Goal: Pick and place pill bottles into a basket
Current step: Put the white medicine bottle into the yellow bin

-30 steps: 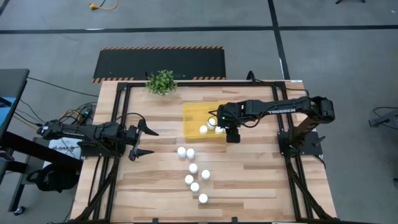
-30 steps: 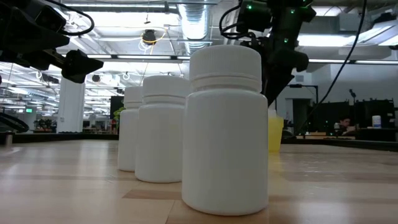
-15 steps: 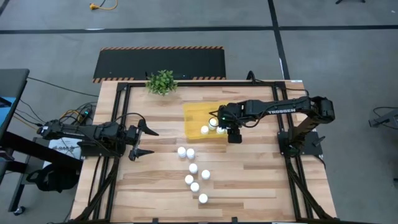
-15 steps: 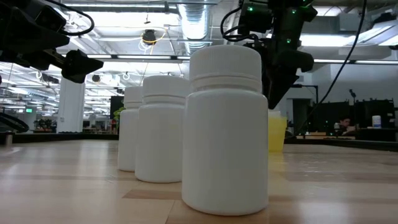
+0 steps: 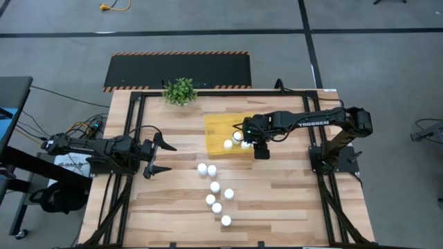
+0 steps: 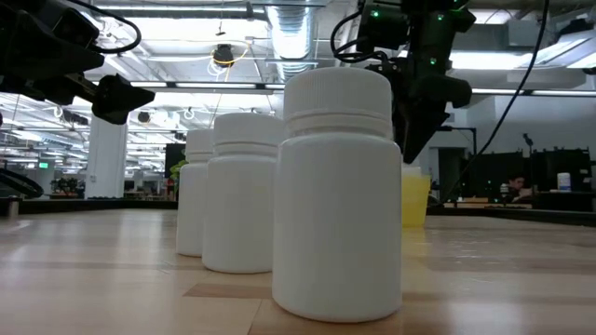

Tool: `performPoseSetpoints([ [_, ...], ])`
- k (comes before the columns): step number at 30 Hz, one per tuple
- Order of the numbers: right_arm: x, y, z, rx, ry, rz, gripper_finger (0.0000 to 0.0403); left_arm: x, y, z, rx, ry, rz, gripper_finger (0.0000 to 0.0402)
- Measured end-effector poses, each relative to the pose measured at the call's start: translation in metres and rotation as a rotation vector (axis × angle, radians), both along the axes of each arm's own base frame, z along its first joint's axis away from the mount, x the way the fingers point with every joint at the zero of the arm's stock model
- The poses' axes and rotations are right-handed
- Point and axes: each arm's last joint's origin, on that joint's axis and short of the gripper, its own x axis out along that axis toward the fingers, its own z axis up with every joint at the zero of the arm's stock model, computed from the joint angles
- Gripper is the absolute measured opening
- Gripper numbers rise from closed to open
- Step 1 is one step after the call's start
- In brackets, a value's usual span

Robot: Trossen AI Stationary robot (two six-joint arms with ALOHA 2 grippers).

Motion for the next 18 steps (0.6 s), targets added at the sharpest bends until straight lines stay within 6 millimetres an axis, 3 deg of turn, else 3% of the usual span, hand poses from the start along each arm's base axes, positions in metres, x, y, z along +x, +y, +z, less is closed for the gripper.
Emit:
performPoseSetpoints([
  [18,-0.0008,0.0001,-0.0002,0.001,0.008,-0.001,0.0178,0.0,0.0,-0.0001,0.007,-0.001,-0.001,0.0386],
])
